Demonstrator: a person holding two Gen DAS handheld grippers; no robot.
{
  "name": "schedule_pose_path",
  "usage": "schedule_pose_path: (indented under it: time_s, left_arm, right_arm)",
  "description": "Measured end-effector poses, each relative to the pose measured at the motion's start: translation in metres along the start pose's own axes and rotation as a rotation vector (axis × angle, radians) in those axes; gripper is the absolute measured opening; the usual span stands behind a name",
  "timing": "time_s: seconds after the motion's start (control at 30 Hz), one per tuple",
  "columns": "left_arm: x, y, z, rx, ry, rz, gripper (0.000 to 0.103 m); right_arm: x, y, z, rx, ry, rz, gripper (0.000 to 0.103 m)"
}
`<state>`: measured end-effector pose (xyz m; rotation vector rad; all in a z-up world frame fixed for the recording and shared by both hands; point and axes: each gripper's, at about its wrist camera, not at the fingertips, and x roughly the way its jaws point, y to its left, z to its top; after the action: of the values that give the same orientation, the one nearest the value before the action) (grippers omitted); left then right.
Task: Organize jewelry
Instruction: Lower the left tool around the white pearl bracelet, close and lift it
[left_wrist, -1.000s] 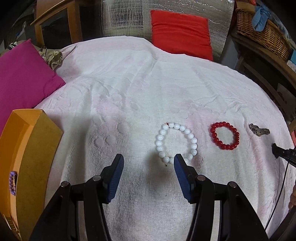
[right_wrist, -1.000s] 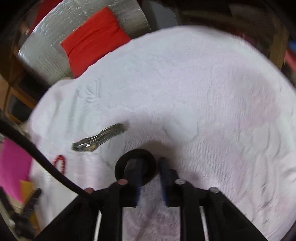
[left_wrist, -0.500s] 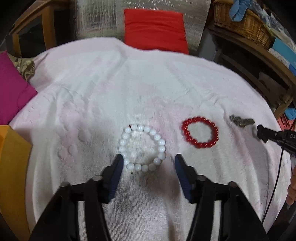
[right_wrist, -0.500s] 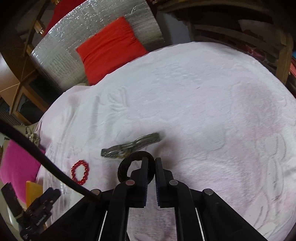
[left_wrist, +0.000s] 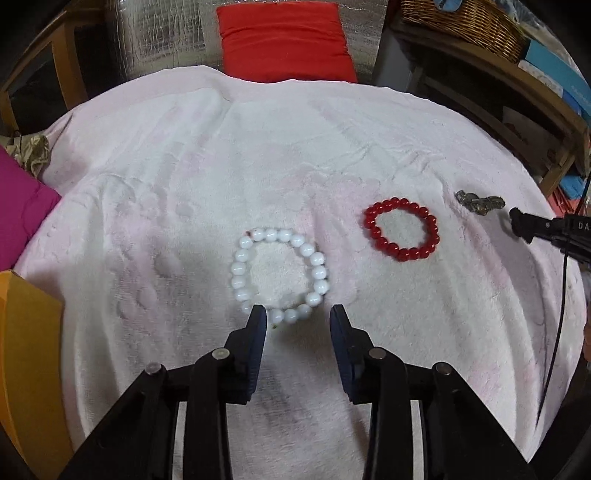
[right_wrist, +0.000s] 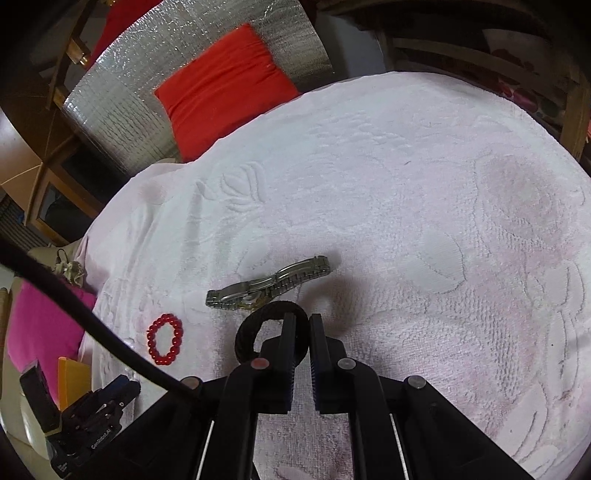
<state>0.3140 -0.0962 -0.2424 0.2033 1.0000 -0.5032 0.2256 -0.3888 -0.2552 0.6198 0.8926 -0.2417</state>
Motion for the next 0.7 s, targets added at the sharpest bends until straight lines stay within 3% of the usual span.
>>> schedule_pose_path:
  time_s: [0.3,0.7]
  left_arm:
    - [-0.003,0.010,-0.010,0.058,0.012,0.016,0.037]
    - [0.015,-0.022,0.006,0.133,-0.017,0.110,0.035]
  right_arm:
    - [0.001,-0.001,0.003,0.013,0.002,0.024,0.008]
    - [0.002,-0.006,0.004,0.035,0.000,0.029,0.008]
